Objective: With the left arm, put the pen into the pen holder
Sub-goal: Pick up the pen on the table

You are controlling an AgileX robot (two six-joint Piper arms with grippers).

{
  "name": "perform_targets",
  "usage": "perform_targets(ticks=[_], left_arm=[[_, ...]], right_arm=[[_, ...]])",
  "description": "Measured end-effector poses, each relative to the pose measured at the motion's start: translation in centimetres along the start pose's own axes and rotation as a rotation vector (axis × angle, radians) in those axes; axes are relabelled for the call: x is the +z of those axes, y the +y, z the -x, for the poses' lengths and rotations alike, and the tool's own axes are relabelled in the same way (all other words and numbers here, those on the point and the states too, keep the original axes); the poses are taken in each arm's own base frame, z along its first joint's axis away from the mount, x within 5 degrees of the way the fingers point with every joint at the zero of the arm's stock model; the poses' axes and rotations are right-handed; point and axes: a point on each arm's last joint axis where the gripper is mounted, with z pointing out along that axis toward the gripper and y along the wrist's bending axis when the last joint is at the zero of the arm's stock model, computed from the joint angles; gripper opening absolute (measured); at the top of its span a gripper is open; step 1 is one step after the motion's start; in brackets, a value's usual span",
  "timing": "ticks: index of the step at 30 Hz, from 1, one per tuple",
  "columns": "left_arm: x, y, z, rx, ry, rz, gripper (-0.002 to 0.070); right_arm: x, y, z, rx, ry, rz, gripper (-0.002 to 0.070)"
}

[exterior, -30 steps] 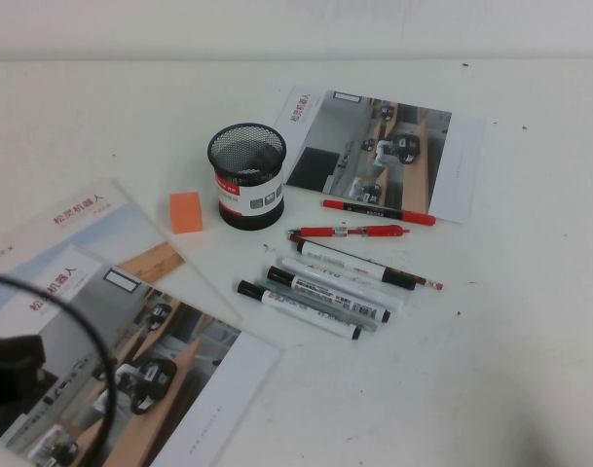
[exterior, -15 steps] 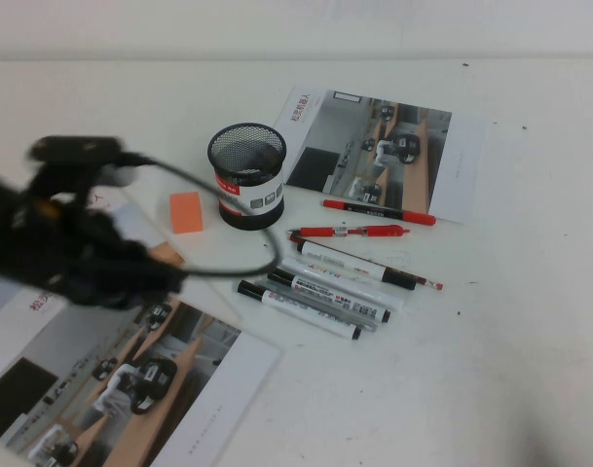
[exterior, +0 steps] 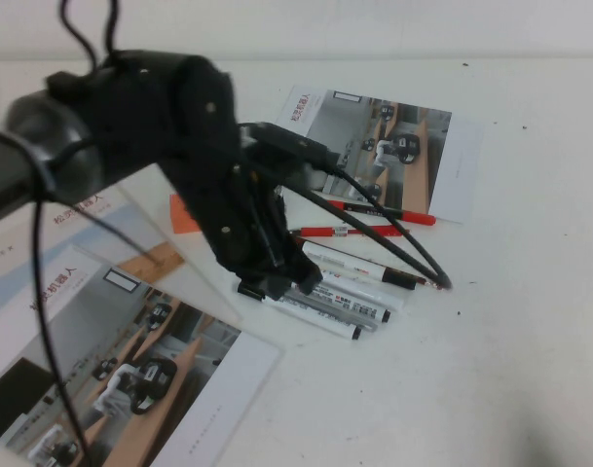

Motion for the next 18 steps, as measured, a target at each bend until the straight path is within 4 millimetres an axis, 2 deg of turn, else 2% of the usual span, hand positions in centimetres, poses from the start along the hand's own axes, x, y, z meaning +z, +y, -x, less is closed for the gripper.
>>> perform_targets(ticks=[4,12,14,18], left_arm=[[0.9,-0.2,1.0,0.292,0.081,-0.040,0.0000],[2.5,0.0,1.9,0.907,0.094,-0.104,0.0000],[2.7,0.0,1.9,0.989,0.093,-0.117,0.0000],[4.0,0.2,2.0,1.034,0.109,-0.142,0.0011]], right_arm=[[0.0,0.0,0.0,0.000,0.000,0.000,-0.0020],[0.0,0.0,0.0,0.000,0.000,0.000,-0.0020],[0.0,0.0,0.0,0.000,0.000,0.000,-0.0020],[0.0,0.0,0.0,0.000,0.000,0.000,-0.0020]])
